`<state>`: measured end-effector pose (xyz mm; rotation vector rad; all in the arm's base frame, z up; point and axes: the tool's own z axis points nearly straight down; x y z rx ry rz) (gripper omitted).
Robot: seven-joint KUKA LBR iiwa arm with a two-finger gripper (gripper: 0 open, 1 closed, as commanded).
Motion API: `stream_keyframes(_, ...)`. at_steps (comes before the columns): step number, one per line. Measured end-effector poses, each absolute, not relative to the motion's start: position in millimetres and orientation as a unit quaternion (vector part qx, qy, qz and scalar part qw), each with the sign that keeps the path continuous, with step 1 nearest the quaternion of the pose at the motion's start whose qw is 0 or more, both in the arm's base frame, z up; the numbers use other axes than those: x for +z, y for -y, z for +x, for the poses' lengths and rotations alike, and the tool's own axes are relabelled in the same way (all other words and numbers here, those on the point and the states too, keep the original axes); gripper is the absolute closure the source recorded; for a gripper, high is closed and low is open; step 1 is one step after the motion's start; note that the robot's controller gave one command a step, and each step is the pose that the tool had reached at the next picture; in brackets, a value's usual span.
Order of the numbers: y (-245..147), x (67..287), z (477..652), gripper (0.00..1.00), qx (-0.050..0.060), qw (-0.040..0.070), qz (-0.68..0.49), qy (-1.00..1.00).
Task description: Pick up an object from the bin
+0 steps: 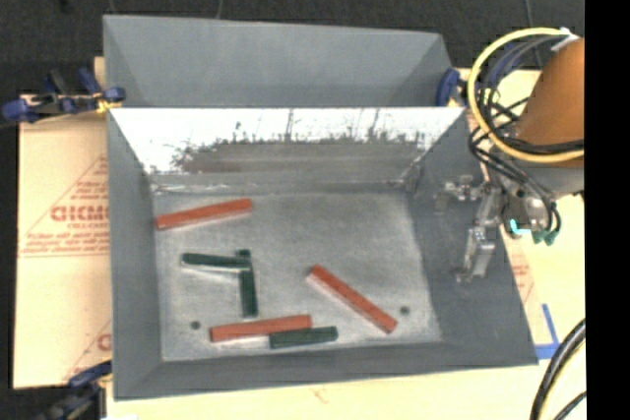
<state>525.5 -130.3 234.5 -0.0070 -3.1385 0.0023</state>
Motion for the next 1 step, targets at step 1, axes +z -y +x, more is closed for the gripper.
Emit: stream_keyframes(1, 43.7, 68.7, 528.0, 0.00, -0.001, 0.001, -0.195, 0.981)
